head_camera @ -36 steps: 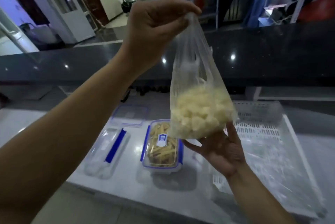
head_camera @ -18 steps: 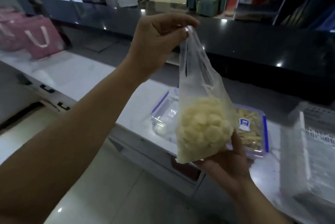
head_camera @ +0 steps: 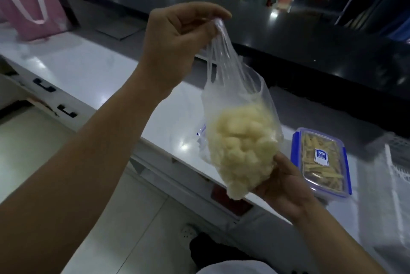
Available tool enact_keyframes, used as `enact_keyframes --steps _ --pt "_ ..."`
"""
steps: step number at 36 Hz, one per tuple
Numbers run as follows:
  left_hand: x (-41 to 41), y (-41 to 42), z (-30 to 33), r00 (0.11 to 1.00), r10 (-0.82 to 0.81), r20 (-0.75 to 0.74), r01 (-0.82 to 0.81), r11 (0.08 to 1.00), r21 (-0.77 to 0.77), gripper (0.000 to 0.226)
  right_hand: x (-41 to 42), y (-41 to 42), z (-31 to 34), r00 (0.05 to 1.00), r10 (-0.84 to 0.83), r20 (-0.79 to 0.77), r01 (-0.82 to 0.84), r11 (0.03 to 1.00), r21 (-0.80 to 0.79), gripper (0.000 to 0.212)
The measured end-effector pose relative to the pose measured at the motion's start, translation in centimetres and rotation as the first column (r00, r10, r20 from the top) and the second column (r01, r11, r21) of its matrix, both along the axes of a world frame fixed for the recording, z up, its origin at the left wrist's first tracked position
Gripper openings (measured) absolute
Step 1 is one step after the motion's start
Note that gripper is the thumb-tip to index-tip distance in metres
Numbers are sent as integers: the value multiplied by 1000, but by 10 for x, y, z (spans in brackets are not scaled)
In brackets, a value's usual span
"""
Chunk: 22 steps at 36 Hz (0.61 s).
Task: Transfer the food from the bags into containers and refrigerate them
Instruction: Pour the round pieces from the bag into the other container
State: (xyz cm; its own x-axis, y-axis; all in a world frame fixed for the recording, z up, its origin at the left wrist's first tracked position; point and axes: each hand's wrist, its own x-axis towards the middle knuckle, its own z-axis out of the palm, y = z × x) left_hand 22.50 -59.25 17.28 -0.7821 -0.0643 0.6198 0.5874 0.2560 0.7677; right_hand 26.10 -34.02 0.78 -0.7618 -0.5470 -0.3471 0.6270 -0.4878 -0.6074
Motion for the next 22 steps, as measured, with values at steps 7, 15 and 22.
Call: enact_keyframes --steps 7,15,22 --pt "-42 -8 -50 983 62 171 -61 998 -11 30 -67 36 -8 991 -130 -9 125 930 345 66" --pt "-95 -18 -115 917 39 397 -70 995 65 21 -123 70 -17 991 -131 -1 114 861 495 64" --pt "-126 -27 -161 858 2 514 -22 999 32 26 -150 76 -30 988 -145 52 97 850 518 47"
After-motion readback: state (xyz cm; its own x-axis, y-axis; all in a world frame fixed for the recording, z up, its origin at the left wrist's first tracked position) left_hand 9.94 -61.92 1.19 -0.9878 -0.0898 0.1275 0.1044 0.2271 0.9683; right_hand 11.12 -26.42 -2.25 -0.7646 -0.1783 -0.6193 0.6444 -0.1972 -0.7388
